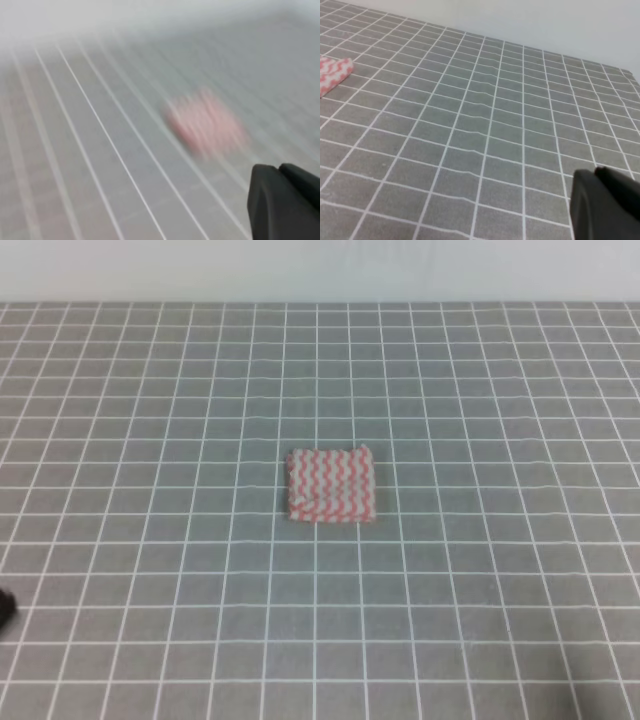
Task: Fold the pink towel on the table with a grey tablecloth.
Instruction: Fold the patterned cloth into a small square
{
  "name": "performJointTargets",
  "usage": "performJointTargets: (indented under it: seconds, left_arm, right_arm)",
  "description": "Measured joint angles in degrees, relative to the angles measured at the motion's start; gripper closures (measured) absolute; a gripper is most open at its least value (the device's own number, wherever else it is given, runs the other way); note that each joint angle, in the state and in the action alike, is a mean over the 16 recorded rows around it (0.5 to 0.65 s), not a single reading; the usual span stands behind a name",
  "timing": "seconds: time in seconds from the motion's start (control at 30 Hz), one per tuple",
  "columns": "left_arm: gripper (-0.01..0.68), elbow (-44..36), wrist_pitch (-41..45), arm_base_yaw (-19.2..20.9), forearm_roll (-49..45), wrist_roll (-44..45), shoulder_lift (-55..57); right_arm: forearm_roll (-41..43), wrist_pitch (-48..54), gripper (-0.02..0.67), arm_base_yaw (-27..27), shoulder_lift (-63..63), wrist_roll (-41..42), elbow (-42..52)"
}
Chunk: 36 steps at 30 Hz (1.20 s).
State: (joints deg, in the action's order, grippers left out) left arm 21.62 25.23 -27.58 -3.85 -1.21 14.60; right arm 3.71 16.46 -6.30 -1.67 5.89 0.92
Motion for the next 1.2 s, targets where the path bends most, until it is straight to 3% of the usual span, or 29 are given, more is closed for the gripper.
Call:
performJointTargets:
  seconds: [0.3,0.53,0.9,1.2]
  left_arm:
    - [0.673,-12.3,-19.4,14.6,-1.7,-0.1,-8.9]
    - [0.673,-20.2,-17.8,23.1,0.4,-0.2,-14.4]
    - [0.673,-22.6,-6.8,25.9,1.9,0.4,-16.4]
    - [0.673,-22.7,-5.7,25.9,1.9,0.6,-16.5]
  right_arm:
    - [0.0,-0.1,0.665,0.0,-0.2,0.0,0.3]
    - [0.0,0.1,0.666,0.0,0.1,0.0,-0.1]
    - [0.0,0.0,0.665,0.0,0.0,0.0,0.2]
    - [0.0,0.0,0.665,0.0,-0.1,-0.1,0.3]
